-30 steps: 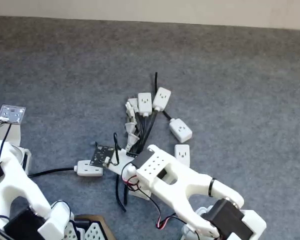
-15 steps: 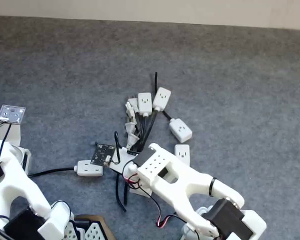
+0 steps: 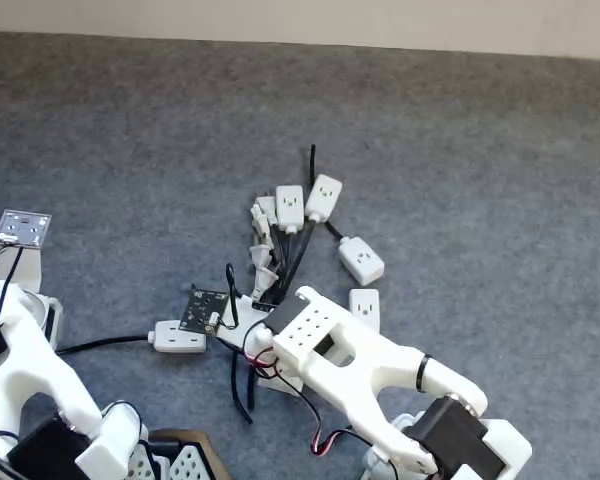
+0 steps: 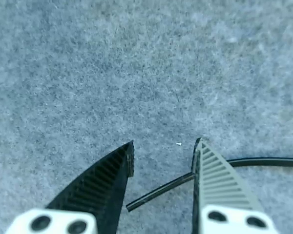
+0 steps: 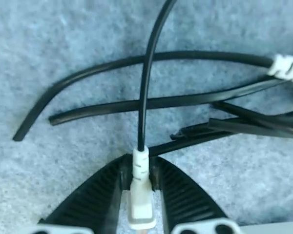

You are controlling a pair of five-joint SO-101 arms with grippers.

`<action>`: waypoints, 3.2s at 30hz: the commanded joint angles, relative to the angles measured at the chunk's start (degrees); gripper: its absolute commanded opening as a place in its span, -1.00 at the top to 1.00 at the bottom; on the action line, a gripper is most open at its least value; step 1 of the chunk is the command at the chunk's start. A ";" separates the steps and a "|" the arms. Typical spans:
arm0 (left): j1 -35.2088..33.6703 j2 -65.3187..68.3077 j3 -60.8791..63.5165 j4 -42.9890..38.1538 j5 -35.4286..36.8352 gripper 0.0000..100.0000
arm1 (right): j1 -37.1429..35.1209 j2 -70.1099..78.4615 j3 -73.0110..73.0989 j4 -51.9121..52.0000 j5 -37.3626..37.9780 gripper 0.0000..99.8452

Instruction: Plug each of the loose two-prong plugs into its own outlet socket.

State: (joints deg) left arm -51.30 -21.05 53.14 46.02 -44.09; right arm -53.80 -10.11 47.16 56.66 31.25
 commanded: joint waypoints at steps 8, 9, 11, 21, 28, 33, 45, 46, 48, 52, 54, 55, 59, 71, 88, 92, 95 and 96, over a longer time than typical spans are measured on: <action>0.13 -0.13 1.63 -0.70 -0.70 0.58 | -0.66 -1.80 -6.20 -0.57 -1.76 0.87; 0.13 -0.13 1.54 -0.70 -0.70 0.58 | -0.66 -1.80 -6.29 -0.57 -1.85 0.86; 0.13 -0.13 1.63 -0.70 -1.85 0.58 | -0.66 -1.80 -6.29 -0.57 -2.11 0.77; -0.22 -0.04 1.71 -0.70 -3.87 0.58 | -0.66 -1.71 -6.20 -0.75 -2.02 0.64; -0.40 -0.04 1.71 -0.62 -3.87 0.58 | -0.66 -1.71 -6.37 -0.92 -1.85 0.90; -0.40 -0.04 1.71 -0.53 -3.87 0.58 | -0.66 1.63 -6.55 -1.19 -2.20 0.89; -0.40 -0.04 1.71 -0.53 -4.13 0.58 | -0.66 11.47 -13.49 1.10 -2.20 0.89; -0.40 -0.04 1.71 -0.53 -4.13 0.58 | -0.66 11.47 -13.49 1.10 -2.20 0.89; -0.40 -0.04 1.71 -0.53 -4.13 0.58 | -0.66 11.56 -13.49 1.10 -2.02 0.89; -0.40 -0.04 1.71 -0.53 -4.13 0.58 | -0.57 11.65 -13.41 2.86 -1.93 0.89; -0.40 -0.04 1.71 -0.53 -4.13 0.58 | -0.57 11.47 -13.41 3.12 -1.93 0.89; -0.40 -0.04 1.71 -0.53 -4.13 0.58 | -0.57 11.65 -13.41 3.12 -1.93 0.89; -0.40 -0.04 1.71 -0.44 -4.13 0.58 | -0.57 11.74 -13.41 3.21 -1.93 0.89; 1.10 -0.48 -0.22 -0.26 -4.13 0.59 | 0.75 6.02 -14.29 2.86 -7.47 0.99; 28.35 -9.36 -34.07 29.71 11.43 0.41 | 23.25 -19.91 -19.91 2.77 -40.97 0.99; 39.25 -24.22 -33.19 29.63 18.20 0.35 | 23.78 -20.44 -21.85 2.77 -45.01 0.99; 44.62 -33.80 -29.05 29.63 20.57 0.35 | 23.52 -20.44 -22.20 2.86 -47.65 0.99; 45.23 -36.35 -26.68 29.63 20.92 0.35 | 23.43 -20.44 -22.20 2.86 -48.53 0.99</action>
State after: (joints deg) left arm -11.82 -45.41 22.55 75.38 -26.07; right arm -30.77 -27.96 28.44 59.74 -13.67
